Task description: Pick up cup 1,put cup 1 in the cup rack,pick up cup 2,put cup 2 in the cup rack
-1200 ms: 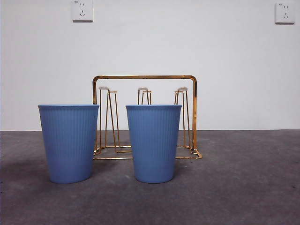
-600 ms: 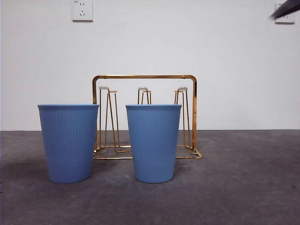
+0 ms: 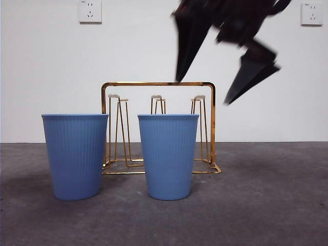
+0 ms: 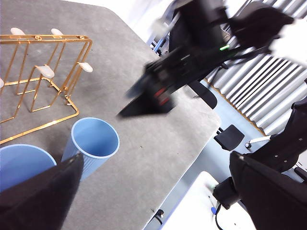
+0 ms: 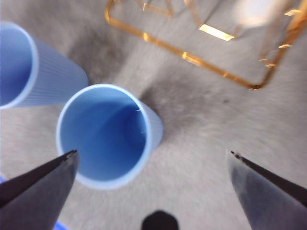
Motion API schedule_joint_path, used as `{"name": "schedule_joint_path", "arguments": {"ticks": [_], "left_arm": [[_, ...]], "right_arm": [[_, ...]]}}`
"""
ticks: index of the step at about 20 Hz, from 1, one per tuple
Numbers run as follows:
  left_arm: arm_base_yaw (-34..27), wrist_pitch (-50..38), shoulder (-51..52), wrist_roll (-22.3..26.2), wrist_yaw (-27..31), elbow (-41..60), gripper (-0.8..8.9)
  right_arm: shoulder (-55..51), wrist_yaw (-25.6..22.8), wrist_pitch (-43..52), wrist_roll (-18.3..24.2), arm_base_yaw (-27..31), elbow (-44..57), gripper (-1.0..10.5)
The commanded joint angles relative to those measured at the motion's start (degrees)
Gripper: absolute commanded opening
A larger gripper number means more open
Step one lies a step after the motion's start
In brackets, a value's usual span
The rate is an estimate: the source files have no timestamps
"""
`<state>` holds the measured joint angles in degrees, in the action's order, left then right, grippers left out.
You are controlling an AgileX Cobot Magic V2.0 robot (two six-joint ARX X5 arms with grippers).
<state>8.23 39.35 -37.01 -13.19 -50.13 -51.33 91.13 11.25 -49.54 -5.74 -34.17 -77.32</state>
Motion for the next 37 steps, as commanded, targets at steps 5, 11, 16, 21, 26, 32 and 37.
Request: {"name": "schedule_joint_path", "arguments": {"ticks": [5,11,16,21,26,32,37], "left_arm": [[0.74,-0.42,-0.28,-0.76,-0.17,-0.2,6.91],[1.31,-0.37,-1.4,-1.46,-0.22,-0.2,6.91],[1.62,-0.48,-2.45,-1.84,-0.24,-0.2,6.91],[1.66,-6.01,-3.82,-6.82,-3.06,-0.2,6.91],[4.02,-23.65,-6.71,-21.4,-5.75,-0.2,6.91],[16.26,-57.42,-14.82,-42.42,3.76,-0.2,6.91],[28.7,-77.37,-23.52,-46.47,18.23,-0.2,6.91]], "right_arm": [[9.22,-5.73,3.41,-3.17,-2.58,-0.28,4.1],[13.4,-5.66,5.38,-3.06,-2.62,-0.28,1.1],[13.25,-3.3,5.01,0.0,-2.6,-0.28,-0.2],[6.84,-3.34,0.52,3.02,-2.6,-0.33,-0.2],[-13.42,-5.4,2.78,3.15,-2.58,-0.33,-0.2],[-34.95,-6.51,21.59,2.73,-2.62,-0.33,-0.2],[-38.16,-6.58,29.94,2.73,-2.62,-0.33,-0.2]]}}
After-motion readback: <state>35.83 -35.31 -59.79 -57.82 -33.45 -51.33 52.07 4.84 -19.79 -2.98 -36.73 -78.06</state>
